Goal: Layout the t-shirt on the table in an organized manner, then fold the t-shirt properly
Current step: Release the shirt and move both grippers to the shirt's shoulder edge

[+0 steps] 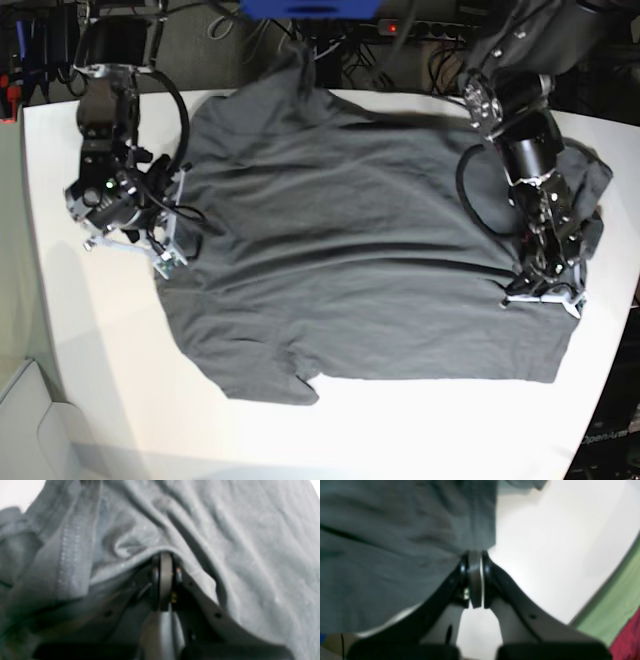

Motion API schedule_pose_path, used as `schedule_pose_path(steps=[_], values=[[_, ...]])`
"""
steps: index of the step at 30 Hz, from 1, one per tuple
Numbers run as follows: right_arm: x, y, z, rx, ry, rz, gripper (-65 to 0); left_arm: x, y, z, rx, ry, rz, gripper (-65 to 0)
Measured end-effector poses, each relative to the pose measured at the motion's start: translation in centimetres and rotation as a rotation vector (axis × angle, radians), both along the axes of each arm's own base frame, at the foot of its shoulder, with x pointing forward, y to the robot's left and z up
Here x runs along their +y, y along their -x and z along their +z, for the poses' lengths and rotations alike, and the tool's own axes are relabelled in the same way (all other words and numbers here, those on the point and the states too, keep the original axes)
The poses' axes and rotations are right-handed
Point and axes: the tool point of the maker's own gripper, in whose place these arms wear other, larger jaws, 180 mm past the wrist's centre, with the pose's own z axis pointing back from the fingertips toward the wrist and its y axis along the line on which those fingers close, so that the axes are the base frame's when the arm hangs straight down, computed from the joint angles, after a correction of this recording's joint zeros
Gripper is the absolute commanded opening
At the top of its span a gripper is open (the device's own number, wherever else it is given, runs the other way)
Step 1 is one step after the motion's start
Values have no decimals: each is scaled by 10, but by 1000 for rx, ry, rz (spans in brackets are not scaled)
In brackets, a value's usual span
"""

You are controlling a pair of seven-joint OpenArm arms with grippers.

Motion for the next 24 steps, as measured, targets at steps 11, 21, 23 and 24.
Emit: schedule_pose_path(steps=[11, 21, 23, 24], values=[[-6, 3, -2, 12, 14, -2, -650, -25, 10, 16, 51, 126, -37, -637], [4, 9, -7, 27, -12, 0, -428, -26, 26, 97, -10, 132, -81, -519], [6, 9, 4, -13, -9, 6, -352, -28, 41, 101, 11, 138, -88, -396], [6, 8, 13, -41, -2, 12, -323, -27, 49, 103, 26, 130, -91, -342]])
